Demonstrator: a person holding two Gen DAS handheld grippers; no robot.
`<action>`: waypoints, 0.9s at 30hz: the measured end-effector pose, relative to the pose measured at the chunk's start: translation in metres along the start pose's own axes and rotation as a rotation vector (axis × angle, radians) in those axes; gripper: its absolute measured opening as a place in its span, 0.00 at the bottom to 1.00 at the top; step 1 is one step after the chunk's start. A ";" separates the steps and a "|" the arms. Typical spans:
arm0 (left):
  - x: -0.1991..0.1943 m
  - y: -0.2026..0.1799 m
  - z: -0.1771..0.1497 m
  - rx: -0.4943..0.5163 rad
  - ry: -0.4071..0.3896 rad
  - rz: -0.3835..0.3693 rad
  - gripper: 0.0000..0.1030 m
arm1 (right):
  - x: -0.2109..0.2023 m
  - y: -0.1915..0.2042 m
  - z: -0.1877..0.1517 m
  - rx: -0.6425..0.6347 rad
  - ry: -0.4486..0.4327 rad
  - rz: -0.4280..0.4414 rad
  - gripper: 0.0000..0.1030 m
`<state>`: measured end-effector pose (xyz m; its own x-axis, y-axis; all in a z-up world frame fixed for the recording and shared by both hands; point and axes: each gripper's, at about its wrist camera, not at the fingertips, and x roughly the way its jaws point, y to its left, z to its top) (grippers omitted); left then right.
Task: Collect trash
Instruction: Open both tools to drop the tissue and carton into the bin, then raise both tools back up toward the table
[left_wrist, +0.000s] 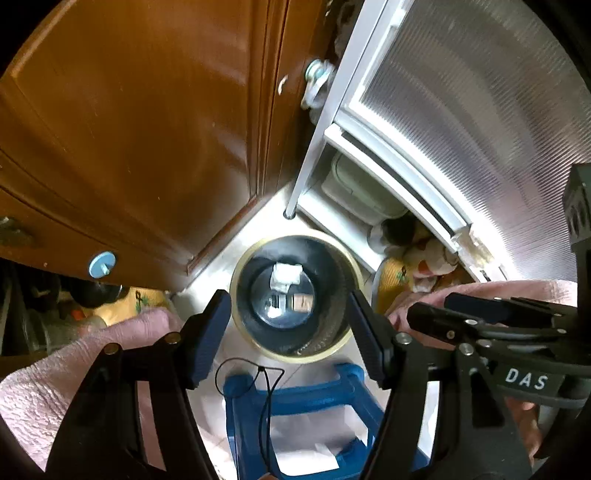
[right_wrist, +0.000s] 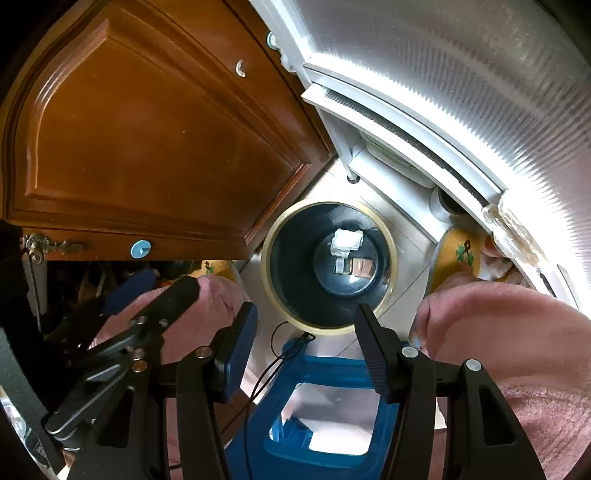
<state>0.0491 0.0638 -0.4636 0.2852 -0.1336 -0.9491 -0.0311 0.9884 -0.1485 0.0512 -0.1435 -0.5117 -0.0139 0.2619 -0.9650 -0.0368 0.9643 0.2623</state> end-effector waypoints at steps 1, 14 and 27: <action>-0.002 -0.001 0.000 0.005 -0.009 0.005 0.64 | -0.001 -0.001 0.000 -0.001 -0.005 -0.003 0.54; -0.066 -0.008 0.004 0.054 -0.085 0.006 0.64 | -0.076 0.020 -0.019 -0.093 -0.207 -0.019 0.54; -0.214 -0.057 0.065 0.143 -0.245 -0.109 0.64 | -0.271 0.024 -0.027 -0.126 -0.498 0.028 0.59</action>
<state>0.0517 0.0402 -0.2342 0.5028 -0.2349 -0.8319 0.1428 0.9717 -0.1880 0.0276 -0.1927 -0.2434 0.4599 0.3041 -0.8343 -0.1638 0.9525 0.2569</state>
